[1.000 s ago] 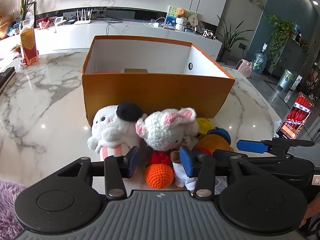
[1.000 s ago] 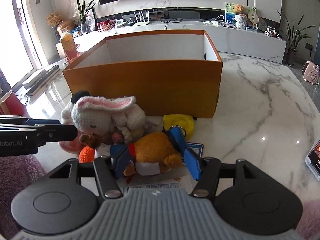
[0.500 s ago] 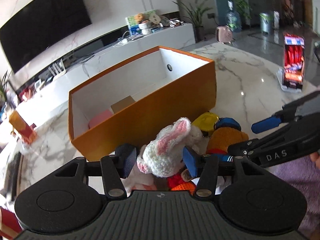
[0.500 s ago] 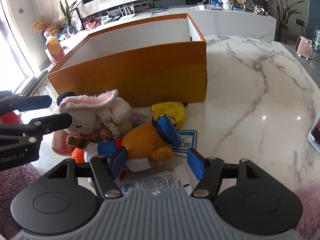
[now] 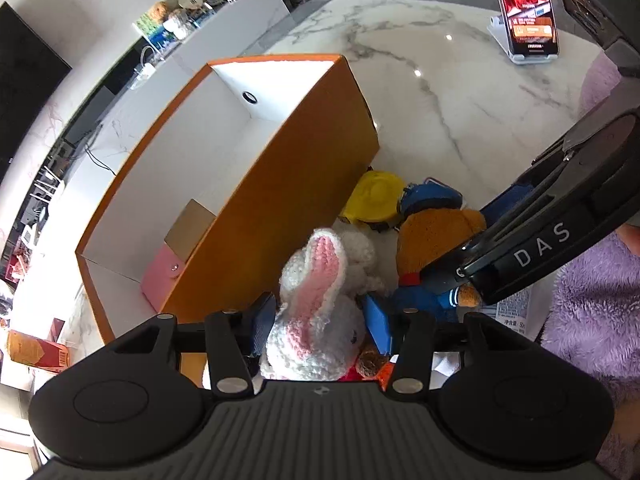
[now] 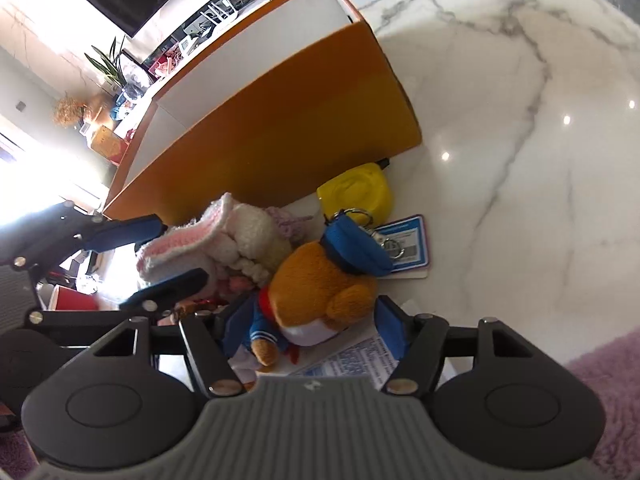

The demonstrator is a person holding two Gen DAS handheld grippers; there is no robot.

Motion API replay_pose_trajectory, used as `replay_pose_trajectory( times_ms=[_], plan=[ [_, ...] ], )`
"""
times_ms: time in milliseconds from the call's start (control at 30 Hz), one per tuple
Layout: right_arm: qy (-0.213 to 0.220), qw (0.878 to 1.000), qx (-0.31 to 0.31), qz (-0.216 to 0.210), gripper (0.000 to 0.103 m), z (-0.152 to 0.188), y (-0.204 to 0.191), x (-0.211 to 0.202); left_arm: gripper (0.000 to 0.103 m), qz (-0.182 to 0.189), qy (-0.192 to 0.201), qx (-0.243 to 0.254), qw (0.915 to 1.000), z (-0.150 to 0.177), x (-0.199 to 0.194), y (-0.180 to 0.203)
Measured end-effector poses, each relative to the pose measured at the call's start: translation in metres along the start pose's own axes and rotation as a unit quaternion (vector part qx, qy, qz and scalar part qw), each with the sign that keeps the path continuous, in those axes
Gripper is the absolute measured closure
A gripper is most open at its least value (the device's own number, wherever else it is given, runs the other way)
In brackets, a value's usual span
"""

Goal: Organize objects
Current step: 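Grasp the white-pink bunny plush with the left tool while the right grasps the orange bear plush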

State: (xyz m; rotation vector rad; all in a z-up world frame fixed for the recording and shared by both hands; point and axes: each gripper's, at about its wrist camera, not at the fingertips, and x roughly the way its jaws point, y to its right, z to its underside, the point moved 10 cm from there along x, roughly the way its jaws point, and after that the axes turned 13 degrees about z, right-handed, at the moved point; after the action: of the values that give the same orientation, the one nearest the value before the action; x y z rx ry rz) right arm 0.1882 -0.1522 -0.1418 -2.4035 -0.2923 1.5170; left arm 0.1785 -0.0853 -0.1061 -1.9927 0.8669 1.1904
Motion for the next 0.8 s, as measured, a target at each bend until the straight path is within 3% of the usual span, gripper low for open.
replay_pose_trajectory(
  times_ms=[400,567,800],
  plan=[
    [-0.019,1.000,0.018,-0.012,0.035,-0.005,-0.006,0.026,0.048,0.046,-0.079,-0.004,0.9958,0.002,0.027,-0.007],
    [-0.011,1.000,0.017,-0.015,0.041,-0.005,-0.007,0.029,0.052,0.048,-0.076,-0.017,0.9958,0.002,0.027,-0.008],
    [0.012,1.000,0.000,-0.006,0.047,-0.005,-0.009,0.018,0.062,0.051,-0.024,-0.106,0.9928,0.008,0.015,-0.019]
  ],
)
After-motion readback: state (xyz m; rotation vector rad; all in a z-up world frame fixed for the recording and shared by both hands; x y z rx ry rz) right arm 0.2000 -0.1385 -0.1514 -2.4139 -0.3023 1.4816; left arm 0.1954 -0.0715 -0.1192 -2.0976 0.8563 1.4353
